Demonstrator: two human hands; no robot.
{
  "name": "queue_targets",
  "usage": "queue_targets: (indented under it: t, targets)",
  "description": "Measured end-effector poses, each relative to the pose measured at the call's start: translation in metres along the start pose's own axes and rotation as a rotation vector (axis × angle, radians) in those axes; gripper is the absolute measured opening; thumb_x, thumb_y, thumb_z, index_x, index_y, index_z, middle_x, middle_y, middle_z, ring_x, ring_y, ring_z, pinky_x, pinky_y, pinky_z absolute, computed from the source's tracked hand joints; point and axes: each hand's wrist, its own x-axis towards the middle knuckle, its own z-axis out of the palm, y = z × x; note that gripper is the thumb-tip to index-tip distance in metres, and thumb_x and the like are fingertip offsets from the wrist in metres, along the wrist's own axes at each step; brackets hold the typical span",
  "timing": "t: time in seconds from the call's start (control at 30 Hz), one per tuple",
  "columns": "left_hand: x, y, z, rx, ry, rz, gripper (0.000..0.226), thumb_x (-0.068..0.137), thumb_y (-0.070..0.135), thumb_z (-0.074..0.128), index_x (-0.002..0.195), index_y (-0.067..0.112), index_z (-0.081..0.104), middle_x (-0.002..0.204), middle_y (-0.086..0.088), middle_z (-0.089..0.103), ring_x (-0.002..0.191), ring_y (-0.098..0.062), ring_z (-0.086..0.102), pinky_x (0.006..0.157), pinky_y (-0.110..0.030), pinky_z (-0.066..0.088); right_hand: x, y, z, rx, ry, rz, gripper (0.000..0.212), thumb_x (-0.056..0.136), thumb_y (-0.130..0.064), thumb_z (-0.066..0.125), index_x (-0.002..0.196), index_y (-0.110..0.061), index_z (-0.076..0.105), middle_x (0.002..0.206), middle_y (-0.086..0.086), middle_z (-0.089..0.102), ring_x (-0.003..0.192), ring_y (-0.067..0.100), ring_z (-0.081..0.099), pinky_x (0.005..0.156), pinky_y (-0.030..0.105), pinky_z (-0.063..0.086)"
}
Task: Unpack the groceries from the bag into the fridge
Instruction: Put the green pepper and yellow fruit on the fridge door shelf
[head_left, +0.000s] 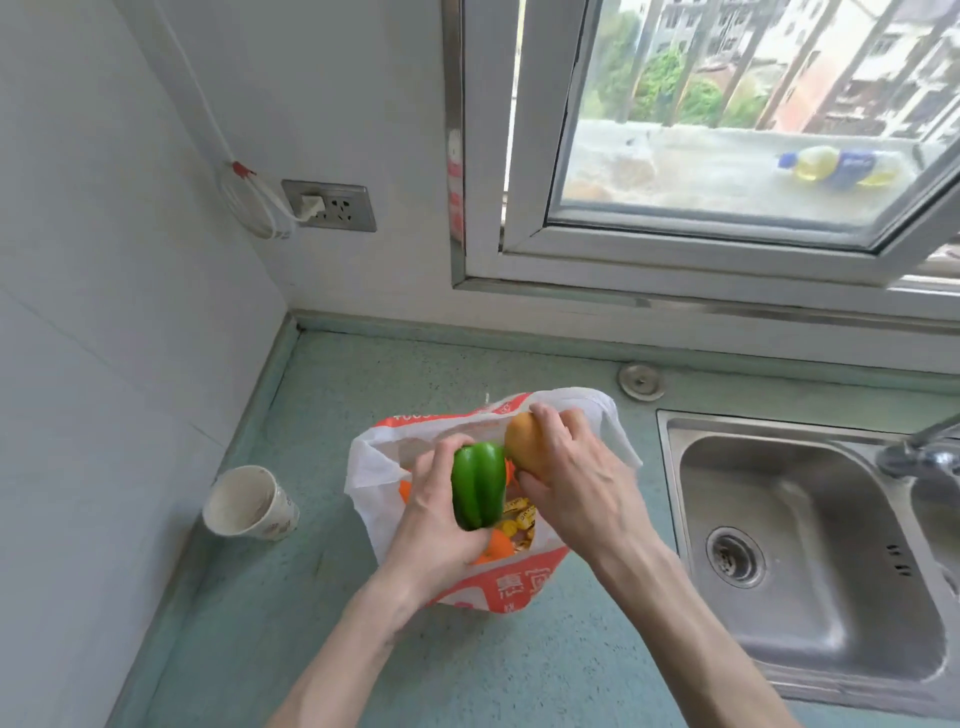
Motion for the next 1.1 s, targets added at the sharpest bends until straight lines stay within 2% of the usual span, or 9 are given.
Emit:
queue_targets:
  t: [0.1, 0.17, 0.3, 0.4, 0.53, 0.63, 0.77, 0.93, 1.1]
  targets:
    - [-0.012, 0.012, -0.007, -0.050, -0.003, 0.010, 0.080, 0.064, 0.025, 0.079, 0.125, 0.051, 0.034, 0.124, 0.006, 0.042, 0.119, -0.013, 0.050, 0.089, -0.022, 0.049, -0.016, -0.006, -0.022, 0.072, 0.094, -0.016, 0.061, 0.090, -0.048, 0.065, 0.143, -0.031, 0.040, 0.132, -0.006, 0.051, 0.115, 0.023, 0.061, 0.076, 0.039, 0.054]
    - [-0.018, 0.022, -0.014, -0.098, 0.019, 0.024, 0.091, 0.069, 0.007, 0.081, 0.132, 0.052, 0.033, 0.129, 0.006, 0.039, 0.126, -0.018, 0.049, 0.095, -0.026, 0.051, -0.025, -0.009, -0.035, 0.156, 0.147, -0.035, 0.064, 0.089, -0.047, 0.068, 0.145, -0.032, 0.041, 0.134, -0.009, 0.054, 0.118, 0.020, 0.060, 0.079, 0.036, 0.053]
    - [-0.032, 0.046, -0.030, -0.182, 0.074, 0.054, 0.099, 0.061, 0.024, 0.085, 0.142, 0.053, 0.035, 0.133, 0.005, 0.045, 0.121, -0.028, 0.058, 0.096, -0.053, 0.055, -0.045, -0.012, -0.061, 0.227, 0.201, -0.069, 0.074, 0.091, -0.046, 0.069, 0.153, -0.032, 0.032, 0.135, -0.010, 0.056, 0.106, 0.020, 0.065, 0.074, 0.030, 0.046]
    - [-0.046, 0.066, -0.036, -0.249, 0.096, 0.090, 0.095, 0.057, 0.043, 0.095, 0.134, 0.046, 0.039, 0.129, 0.002, 0.050, 0.114, -0.016, 0.062, 0.086, -0.030, 0.058, -0.061, -0.010, -0.076, 0.247, 0.248, -0.074, 0.075, 0.089, -0.048, 0.071, 0.152, -0.033, 0.032, 0.134, -0.008, 0.059, 0.103, 0.021, 0.067, 0.072, 0.029, 0.042]
    - [-0.066, 0.079, -0.031, -0.237, 0.260, 0.123, 0.091, 0.066, 0.039, 0.096, 0.136, 0.044, 0.038, 0.125, 0.009, 0.054, 0.107, -0.006, 0.063, 0.079, -0.015, 0.054, -0.081, -0.004, -0.086, 0.278, 0.274, -0.104, 0.071, 0.090, -0.049, 0.072, 0.149, -0.030, 0.038, 0.137, -0.010, 0.058, 0.110, 0.017, 0.064, 0.078, 0.027, 0.044]
    - [-0.080, 0.078, -0.025, -0.169, 0.299, 0.146, 0.101, 0.074, 0.031, 0.094, 0.149, 0.047, 0.029, 0.136, 0.015, 0.050, 0.122, -0.008, 0.059, 0.093, -0.021, 0.054, -0.098, 0.000, -0.092, 0.300, 0.271, -0.120, 0.068, 0.090, -0.050, 0.071, 0.147, -0.031, 0.039, 0.136, -0.009, 0.059, 0.103, 0.018, 0.065, 0.076, 0.030, 0.050]
    - [-0.102, 0.090, -0.012, -0.153, 0.314, 0.214, 0.097, 0.075, 0.026, 0.093, 0.150, 0.039, 0.034, 0.146, 0.022, 0.045, 0.135, -0.006, 0.052, 0.105, -0.026, 0.052, -0.123, 0.011, -0.101, 0.321, 0.301, -0.110, 0.063, 0.090, -0.052, 0.070, 0.144, -0.036, 0.039, 0.132, -0.013, 0.059, 0.102, 0.016, 0.064, 0.072, 0.030, 0.046]
    - [-0.138, 0.109, 0.004, -0.185, 0.260, 0.231, 0.085, 0.075, 0.022, 0.093, 0.140, 0.041, 0.042, 0.138, 0.012, 0.054, 0.123, -0.012, 0.061, 0.094, -0.021, 0.057, -0.163, 0.026, -0.110, 0.380, 0.352, -0.077, 0.064, 0.089, -0.054, 0.071, 0.143, -0.038, 0.039, 0.132, -0.018, 0.059, 0.103, 0.012, 0.064, 0.074, 0.031, 0.046]
    - [-0.162, 0.131, 0.016, -0.244, 0.205, 0.243, 0.084, 0.076, 0.008, 0.089, 0.141, 0.039, 0.045, 0.135, 0.010, 0.056, 0.122, -0.015, 0.063, 0.091, -0.024, 0.059, -0.191, 0.042, -0.121, 0.498, 0.377, -0.031, 0.058, 0.087, -0.053, 0.074, 0.134, -0.037, 0.044, 0.116, -0.021, 0.058, 0.093, 0.012, 0.063, 0.077, 0.033, 0.052]
